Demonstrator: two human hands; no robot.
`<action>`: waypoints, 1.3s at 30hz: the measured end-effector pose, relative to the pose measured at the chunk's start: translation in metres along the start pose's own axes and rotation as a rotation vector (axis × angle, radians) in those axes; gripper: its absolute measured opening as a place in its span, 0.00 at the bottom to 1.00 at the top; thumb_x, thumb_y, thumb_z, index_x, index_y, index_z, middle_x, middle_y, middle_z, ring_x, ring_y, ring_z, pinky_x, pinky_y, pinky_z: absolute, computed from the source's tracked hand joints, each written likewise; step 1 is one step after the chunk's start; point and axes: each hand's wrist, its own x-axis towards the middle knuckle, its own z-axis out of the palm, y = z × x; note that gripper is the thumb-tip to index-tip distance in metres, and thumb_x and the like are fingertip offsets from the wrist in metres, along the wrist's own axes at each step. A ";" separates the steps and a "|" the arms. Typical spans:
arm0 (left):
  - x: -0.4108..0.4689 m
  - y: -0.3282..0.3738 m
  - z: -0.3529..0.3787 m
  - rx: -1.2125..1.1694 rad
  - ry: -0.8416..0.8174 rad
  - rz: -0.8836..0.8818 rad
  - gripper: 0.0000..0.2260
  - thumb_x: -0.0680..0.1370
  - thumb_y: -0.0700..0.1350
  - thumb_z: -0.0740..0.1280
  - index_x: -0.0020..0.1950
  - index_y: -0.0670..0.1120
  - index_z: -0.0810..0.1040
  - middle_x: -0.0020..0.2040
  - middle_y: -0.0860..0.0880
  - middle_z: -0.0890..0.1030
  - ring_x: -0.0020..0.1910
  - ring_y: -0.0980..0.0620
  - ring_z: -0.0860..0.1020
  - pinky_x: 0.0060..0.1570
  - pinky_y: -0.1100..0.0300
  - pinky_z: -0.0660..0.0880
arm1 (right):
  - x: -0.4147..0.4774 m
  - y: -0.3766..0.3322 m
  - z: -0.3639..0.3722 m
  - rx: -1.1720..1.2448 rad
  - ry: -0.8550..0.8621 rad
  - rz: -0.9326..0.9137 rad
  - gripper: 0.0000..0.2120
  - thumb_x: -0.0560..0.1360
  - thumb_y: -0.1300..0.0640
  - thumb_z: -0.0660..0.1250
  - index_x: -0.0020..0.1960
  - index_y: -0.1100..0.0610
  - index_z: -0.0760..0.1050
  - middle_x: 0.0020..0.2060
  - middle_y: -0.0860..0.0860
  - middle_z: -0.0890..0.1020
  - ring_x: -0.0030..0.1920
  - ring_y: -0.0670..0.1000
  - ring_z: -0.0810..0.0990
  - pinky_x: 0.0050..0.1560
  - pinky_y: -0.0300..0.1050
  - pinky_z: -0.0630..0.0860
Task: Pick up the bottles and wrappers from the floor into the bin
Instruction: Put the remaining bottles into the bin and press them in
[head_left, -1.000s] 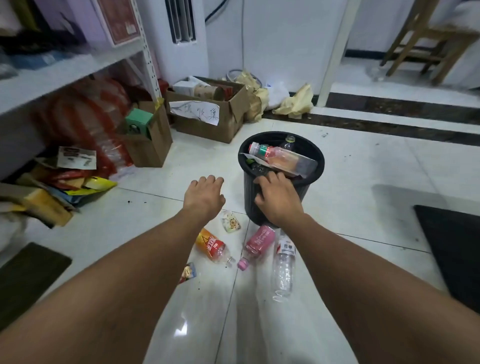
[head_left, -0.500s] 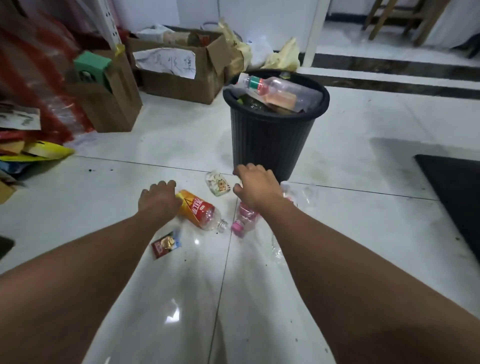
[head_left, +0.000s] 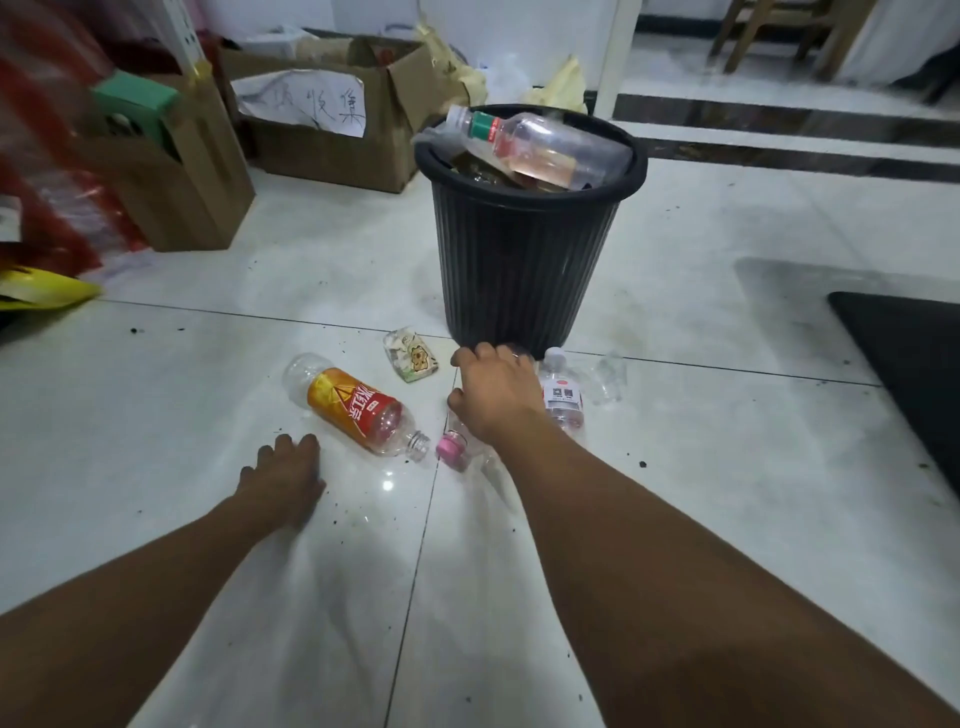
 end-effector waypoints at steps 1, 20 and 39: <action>0.003 0.001 0.000 -0.019 -0.006 0.001 0.18 0.79 0.50 0.62 0.65 0.43 0.64 0.63 0.41 0.66 0.64 0.42 0.67 0.61 0.47 0.70 | 0.001 0.000 0.001 0.007 -0.003 -0.001 0.20 0.78 0.54 0.60 0.70 0.54 0.67 0.64 0.54 0.72 0.65 0.56 0.69 0.63 0.51 0.64; -0.018 0.061 -0.046 -0.110 0.348 0.491 0.25 0.72 0.46 0.72 0.66 0.40 0.71 0.55 0.41 0.70 0.50 0.43 0.73 0.47 0.54 0.71 | -0.025 0.039 0.018 -0.050 -0.126 0.227 0.25 0.79 0.53 0.59 0.74 0.57 0.59 0.71 0.57 0.66 0.71 0.59 0.64 0.70 0.53 0.60; -0.017 0.124 -0.086 -0.137 0.051 0.418 0.33 0.78 0.35 0.62 0.76 0.52 0.48 0.69 0.41 0.72 0.61 0.43 0.76 0.58 0.53 0.74 | -0.042 0.040 0.060 0.278 -0.242 0.825 0.46 0.75 0.54 0.67 0.78 0.56 0.36 0.70 0.60 0.59 0.67 0.62 0.66 0.66 0.59 0.67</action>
